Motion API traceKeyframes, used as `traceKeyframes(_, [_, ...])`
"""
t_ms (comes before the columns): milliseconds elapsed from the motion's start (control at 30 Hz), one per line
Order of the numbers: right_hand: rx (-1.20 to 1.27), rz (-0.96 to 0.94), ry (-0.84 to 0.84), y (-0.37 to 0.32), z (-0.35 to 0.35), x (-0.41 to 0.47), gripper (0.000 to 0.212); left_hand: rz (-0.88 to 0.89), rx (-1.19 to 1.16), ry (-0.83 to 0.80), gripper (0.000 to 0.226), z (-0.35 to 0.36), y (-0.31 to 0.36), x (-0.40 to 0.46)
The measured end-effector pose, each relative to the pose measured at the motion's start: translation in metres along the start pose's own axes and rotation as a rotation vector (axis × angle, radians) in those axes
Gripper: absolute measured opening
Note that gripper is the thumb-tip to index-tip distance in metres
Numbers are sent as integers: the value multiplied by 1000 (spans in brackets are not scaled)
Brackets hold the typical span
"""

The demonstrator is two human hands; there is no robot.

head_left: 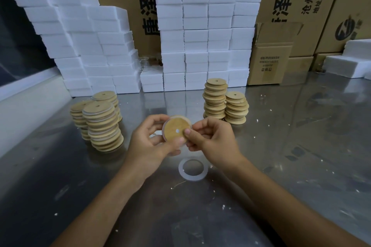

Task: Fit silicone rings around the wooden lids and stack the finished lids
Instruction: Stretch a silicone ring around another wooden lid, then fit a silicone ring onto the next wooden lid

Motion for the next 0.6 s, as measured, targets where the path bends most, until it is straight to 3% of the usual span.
traceKeyframes(67, [46,40,-2,2,0,0,15,100,277,43,60,0,6,-1])
traceKeyframes(300, [55,98,-62,10,8,-5,12,237,675,65,67,0,11,-2])
traceKeyframes(467, [-314,-76,-53,-1,-2,-2,14,48,813,233,62,-27,2,9])
traceKeyframes(600, [-458,-259,198,-23,-31,1,18,-218,1068,390,65,-60,-8,11])
Point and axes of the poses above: each hand's wrist, its own x-axis towards the middle knuckle, its own z-axis out of the palm, y = z × x, the point moved 9 cm from there along x, towards the middle knuckle, and after that the axes turned 9 degrees about -z, right-handed, at the moved point
